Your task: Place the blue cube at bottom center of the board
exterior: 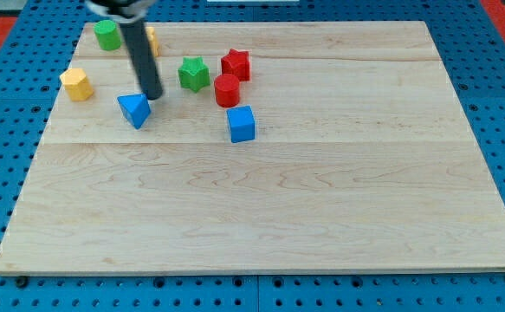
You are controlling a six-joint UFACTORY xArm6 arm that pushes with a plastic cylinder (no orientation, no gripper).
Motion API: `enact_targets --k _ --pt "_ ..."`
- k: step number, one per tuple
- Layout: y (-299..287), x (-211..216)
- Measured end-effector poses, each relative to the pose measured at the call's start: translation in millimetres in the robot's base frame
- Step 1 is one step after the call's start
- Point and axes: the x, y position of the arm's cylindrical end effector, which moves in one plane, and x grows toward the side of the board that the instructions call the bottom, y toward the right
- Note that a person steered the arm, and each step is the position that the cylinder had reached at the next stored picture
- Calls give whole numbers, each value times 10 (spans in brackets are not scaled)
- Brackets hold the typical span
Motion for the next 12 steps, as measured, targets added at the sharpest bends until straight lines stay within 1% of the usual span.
enact_targets --k 1,4,5,6,8,9,10,11,12 --pt "335 -124" --pt "363 -967" --pt "363 -988" --pt "367 -543" --pt "575 290" --pt "1053 416" --pt "1034 933" --pt "1431 940" --pt "1221 768"
